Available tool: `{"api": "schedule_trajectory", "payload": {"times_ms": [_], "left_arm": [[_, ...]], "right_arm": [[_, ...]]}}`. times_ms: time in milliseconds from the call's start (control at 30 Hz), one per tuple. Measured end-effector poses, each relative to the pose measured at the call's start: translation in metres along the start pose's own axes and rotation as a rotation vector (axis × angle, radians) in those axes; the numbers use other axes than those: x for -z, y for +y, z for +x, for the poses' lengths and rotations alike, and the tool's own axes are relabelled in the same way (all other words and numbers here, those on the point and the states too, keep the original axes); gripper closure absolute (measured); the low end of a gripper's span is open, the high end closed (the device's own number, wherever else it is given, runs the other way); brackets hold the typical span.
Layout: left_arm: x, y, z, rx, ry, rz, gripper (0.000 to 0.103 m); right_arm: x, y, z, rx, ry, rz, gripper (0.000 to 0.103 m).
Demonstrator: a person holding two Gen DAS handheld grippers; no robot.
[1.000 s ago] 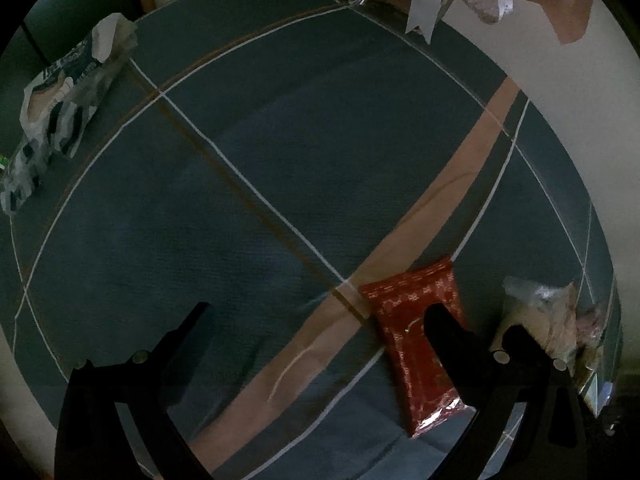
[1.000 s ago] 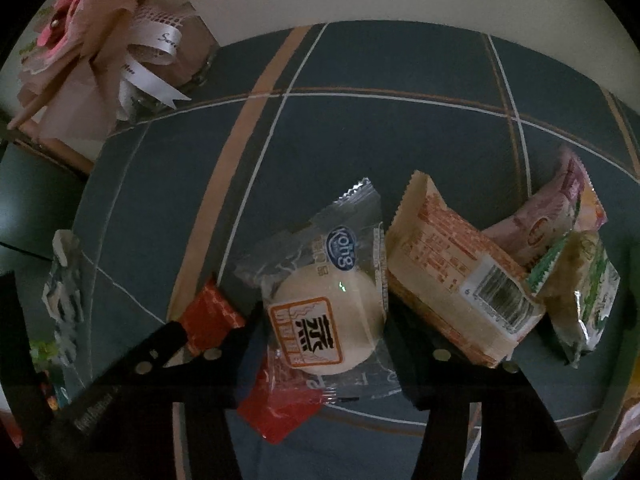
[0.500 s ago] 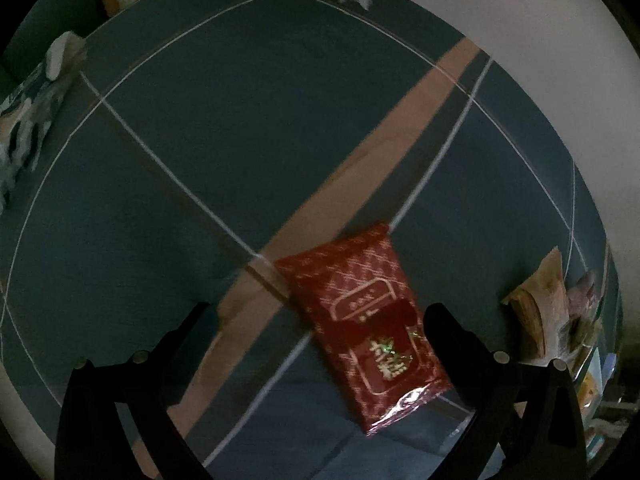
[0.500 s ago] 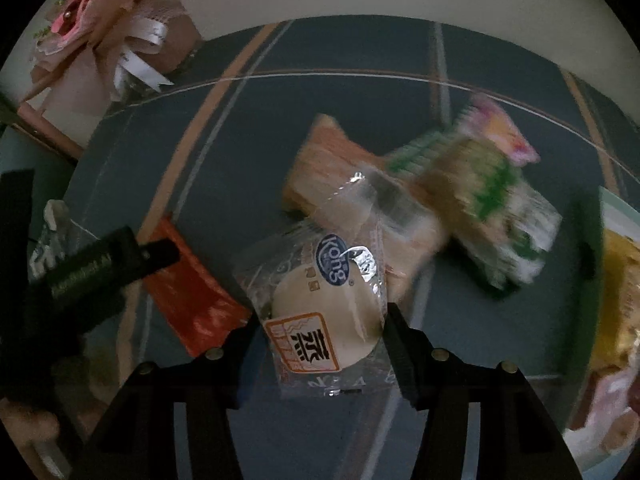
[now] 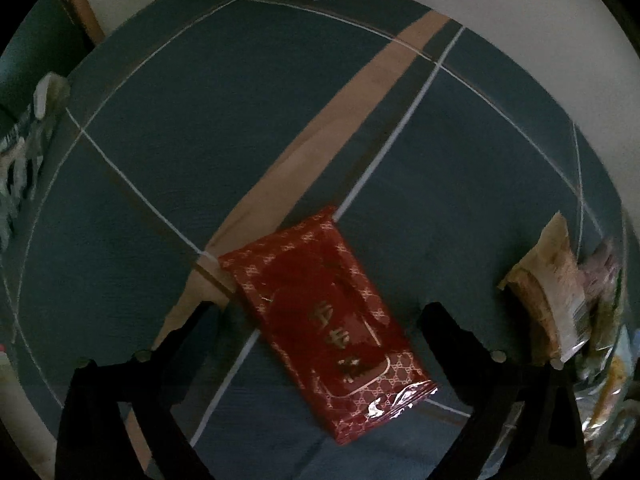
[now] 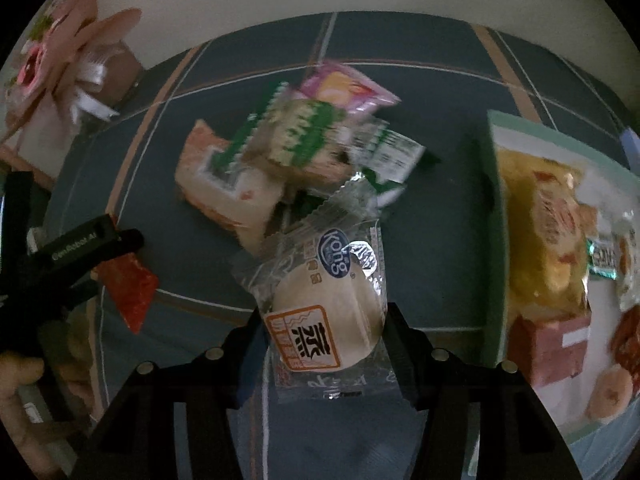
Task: Organize snacks
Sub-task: 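Grasp the red packet with the left gripper while the right grasps the wrapped steamed bun, then carry the red packet and steamed bun over the white tray with both grippers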
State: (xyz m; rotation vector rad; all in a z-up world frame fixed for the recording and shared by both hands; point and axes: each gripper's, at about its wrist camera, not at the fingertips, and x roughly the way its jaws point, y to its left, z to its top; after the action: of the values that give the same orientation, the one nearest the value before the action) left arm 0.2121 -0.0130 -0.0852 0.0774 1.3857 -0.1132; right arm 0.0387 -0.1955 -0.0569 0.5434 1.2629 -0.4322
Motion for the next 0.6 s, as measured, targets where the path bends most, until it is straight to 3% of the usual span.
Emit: {"api": "schedule_trajectory", "payload": {"times_ms": [100, 267, 367, 600], "left_arm": [[0.007, -0.015, -0.002, -0.023, -0.022, 0.039, 0.016], [0.013, -0.02, -0.012, -0.023, -0.045, 0.048, 0.045], [0.024, -0.025, -0.014, -0.006, -0.048, 0.042, 0.052], [0.034, -0.027, -0.028, 0.061, -0.027, 0.031, 0.054]], "right_arm": [[0.004, -0.009, -0.005, 0.015, -0.003, 0.014, 0.045], [0.012, -0.021, -0.01, 0.023, 0.002, 0.041, 0.045], [0.016, -0.025, -0.011, 0.021, 0.005, 0.055, 0.045], [0.03, -0.038, -0.026, -0.001, -0.001, 0.093, 0.045]]}}
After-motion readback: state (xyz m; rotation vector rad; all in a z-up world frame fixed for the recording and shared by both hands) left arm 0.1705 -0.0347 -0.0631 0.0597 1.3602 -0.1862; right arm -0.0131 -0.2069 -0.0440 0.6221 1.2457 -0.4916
